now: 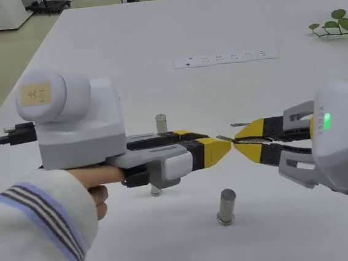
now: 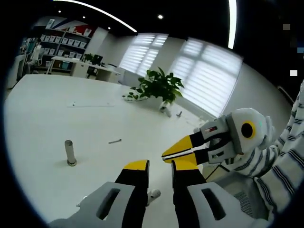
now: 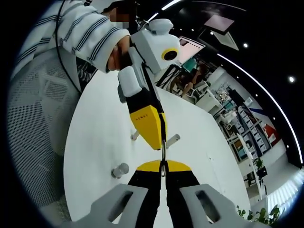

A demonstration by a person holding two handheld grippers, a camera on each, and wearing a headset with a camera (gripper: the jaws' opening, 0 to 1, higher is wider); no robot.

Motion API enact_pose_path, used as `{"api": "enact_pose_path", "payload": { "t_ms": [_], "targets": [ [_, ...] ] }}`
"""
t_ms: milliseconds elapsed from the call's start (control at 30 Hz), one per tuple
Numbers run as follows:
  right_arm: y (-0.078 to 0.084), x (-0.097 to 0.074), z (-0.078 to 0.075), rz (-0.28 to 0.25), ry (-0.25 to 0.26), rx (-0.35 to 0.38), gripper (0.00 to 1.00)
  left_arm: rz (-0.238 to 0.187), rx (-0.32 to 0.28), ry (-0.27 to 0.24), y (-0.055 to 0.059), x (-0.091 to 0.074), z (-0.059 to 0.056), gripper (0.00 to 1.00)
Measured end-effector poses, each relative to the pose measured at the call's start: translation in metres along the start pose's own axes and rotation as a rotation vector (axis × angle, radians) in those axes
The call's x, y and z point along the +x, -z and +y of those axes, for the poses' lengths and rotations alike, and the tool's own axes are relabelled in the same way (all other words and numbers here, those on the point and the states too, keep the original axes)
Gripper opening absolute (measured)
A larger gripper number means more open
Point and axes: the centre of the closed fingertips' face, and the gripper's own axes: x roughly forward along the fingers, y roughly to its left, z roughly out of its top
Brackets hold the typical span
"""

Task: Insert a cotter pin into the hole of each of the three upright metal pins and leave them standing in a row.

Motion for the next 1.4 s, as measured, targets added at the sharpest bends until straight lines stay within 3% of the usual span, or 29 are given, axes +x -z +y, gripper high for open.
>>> {"api": "enact_pose_path", "payload": {
  "t_ms": [400,967,1400],
  "targets": [
    [0.000,0.002,0.006,0.012,-0.009,-0.037,0.00,0.043,-0.009,-0.007,0.008,0.004,0.005,0.14],
    [-0.007,0.004,0.009,0.008,-0.022,-0.058,0.00,0.052,-0.085,-0.008,0.012,0.003,0.006,0.08],
    [-0.009,0.006,0.015,0.017,-0.039,-0.087,0.00,0.050,-0.143,0.019,0.017,-0.001,-0.001,0.00]
  ]
}}
